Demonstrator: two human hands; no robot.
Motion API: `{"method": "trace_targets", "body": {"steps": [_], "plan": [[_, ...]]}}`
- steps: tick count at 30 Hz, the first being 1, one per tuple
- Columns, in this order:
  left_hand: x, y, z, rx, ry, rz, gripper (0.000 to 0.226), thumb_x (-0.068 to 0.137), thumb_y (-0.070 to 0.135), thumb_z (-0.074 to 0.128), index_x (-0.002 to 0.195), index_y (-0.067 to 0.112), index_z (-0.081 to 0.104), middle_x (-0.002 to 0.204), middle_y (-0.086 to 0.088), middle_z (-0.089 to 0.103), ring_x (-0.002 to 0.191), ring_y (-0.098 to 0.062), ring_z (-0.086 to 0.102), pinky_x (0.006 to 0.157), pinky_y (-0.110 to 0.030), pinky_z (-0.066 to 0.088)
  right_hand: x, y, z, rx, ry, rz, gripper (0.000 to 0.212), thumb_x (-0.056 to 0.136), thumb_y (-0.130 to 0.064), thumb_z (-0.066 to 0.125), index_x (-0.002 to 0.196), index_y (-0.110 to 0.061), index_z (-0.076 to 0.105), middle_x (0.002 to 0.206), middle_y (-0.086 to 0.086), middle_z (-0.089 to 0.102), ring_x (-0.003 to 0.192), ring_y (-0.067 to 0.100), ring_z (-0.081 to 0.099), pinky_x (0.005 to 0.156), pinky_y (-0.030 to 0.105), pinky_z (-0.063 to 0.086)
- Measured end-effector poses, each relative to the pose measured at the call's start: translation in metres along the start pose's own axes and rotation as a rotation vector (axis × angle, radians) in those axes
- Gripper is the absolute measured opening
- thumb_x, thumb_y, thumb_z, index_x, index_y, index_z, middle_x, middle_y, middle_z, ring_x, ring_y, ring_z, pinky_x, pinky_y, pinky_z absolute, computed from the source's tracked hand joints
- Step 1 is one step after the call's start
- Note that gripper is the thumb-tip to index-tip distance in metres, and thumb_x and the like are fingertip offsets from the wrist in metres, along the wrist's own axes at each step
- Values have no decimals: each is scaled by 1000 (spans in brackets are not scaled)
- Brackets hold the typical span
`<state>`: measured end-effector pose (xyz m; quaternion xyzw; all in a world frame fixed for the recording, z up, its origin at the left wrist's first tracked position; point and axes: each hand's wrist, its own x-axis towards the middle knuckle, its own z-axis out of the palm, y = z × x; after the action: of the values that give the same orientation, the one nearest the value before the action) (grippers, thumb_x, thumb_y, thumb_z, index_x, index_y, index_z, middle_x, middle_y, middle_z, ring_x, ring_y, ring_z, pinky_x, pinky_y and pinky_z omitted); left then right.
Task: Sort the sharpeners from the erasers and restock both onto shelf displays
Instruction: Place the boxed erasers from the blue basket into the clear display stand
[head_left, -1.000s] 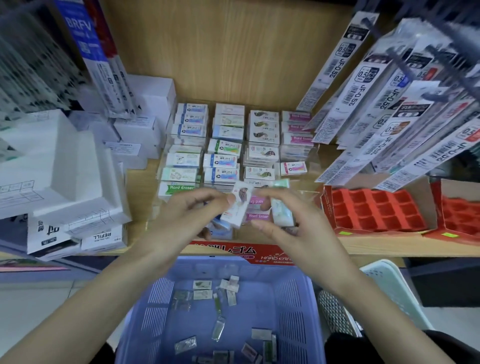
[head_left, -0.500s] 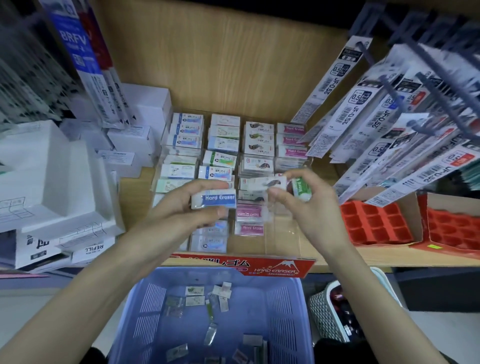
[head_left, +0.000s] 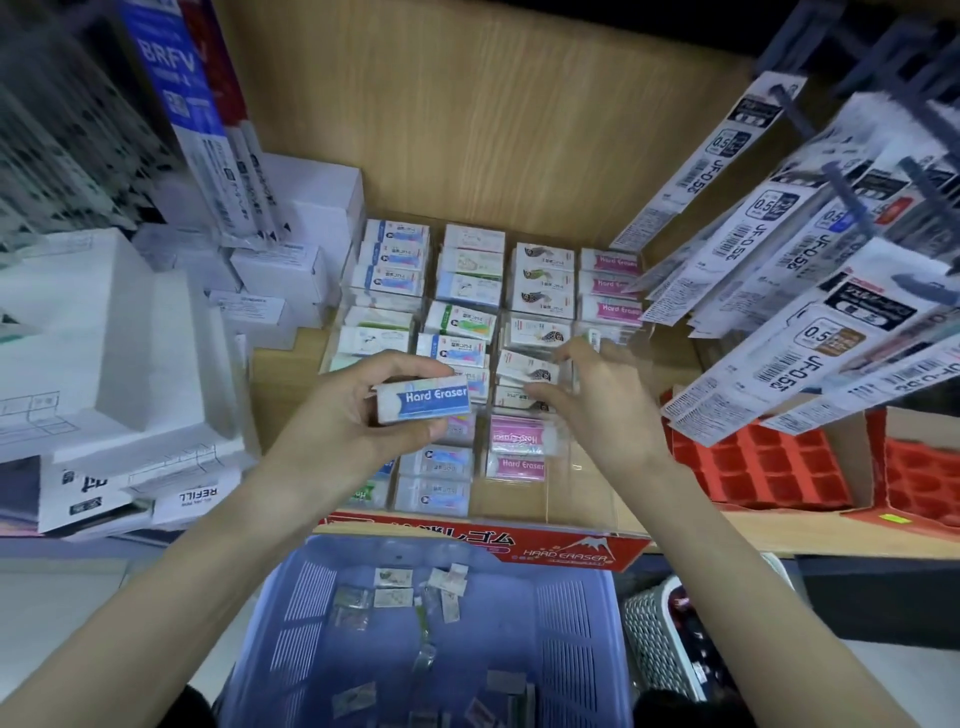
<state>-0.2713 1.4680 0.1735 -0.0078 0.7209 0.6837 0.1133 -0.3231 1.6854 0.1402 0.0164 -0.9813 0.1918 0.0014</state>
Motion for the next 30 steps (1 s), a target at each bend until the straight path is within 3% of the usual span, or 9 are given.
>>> {"method": "trace_targets", "body": {"steps": [3, 7, 11, 14, 17, 21, 24, 28, 30], "plan": [[0, -2, 1, 97, 29, 4, 38, 71, 4, 75, 97, 29, 65, 97, 5, 67, 81, -11, 69, 75, -22, 55, -8, -1, -6, -52, 27, -23, 37, 88, -38, 62, 117, -14, 56, 104, 10, 54, 107, 28, 49, 67, 31, 40], [-3, -7, 0, 170, 32, 9, 31, 66, 16, 78, 86, 28, 58, 87, 13, 66, 79, -11, 68, 72, -28, 56, -36, -11, -22, 62, 221, -227, 20, 92, -20, 60, 110, -12, 64, 97, 11, 59, 97, 28, 54, 68, 29, 44], [-9, -14, 1, 276, 3, 23, 32, 67, 27, 84, 83, 38, 58, 94, 4, 69, 86, -26, 66, 80, -54, 52, -62, -36, -29, 469, -141, -133, 44, 78, -42, 68, 120, -34, 60, 112, -21, 56, 105, -8, 47, 84, -5, 28], [-13, -19, 1, 353, -25, 50, 34, 67, 30, 81, 85, 45, 57, 93, 6, 65, 85, -22, 63, 78, -56, 50, -68, -45, -17, 524, -275, -190, 44, 77, -36, 73, 120, -33, 60, 114, -23, 56, 109, -12, 46, 89, -1, 29], [-17, -22, 0, 349, -44, 55, 36, 69, 19, 82, 89, 37, 58, 89, 7, 62, 82, -18, 61, 74, -46, 51, -70, -46, -13, 544, -253, -186, 31, 81, -29, 72, 111, -29, 65, 112, -14, 63, 105, -6, 51, 88, 4, 34], [-22, -23, -5, 360, -56, 25, 38, 70, 19, 80, 94, 36, 55, 94, 14, 64, 81, -6, 63, 70, -26, 50, -72, -43, -12, 487, -244, -195, 30, 82, -31, 70, 111, -28, 65, 113, -13, 62, 106, -4, 51, 89, 4, 34], [-29, -24, -10, 441, -57, 19, 33, 73, 17, 79, 87, 37, 57, 83, 17, 65, 79, 4, 60, 68, -9, 44, -74, -40, -8, 447, -276, -212, 31, 81, -32, 71, 111, -28, 65, 111, -9, 64, 103, -4, 52, 86, 3, 34], [-39, -29, -33, 662, -69, 106, 38, 71, 15, 80, 83, 40, 55, 88, 20, 60, 88, 6, 56, 71, -2, 38, -76, -38, -5, 352, -296, -248, 35, 84, -37, 66, 118, -29, 63, 116, -8, 63, 101, -6, 50, 83, -4, 29], [-37, -33, -55, 765, 15, 155, 29, 68, 15, 81, 88, 29, 65, 95, 8, 59, 87, -2, 55, 76, -2, 36, -73, -35, -7, 336, -248, -227, 32, 87, -36, 62, 117, -28, 64, 114, -11, 62, 101, -8, 49, 83, -6, 27]]}}
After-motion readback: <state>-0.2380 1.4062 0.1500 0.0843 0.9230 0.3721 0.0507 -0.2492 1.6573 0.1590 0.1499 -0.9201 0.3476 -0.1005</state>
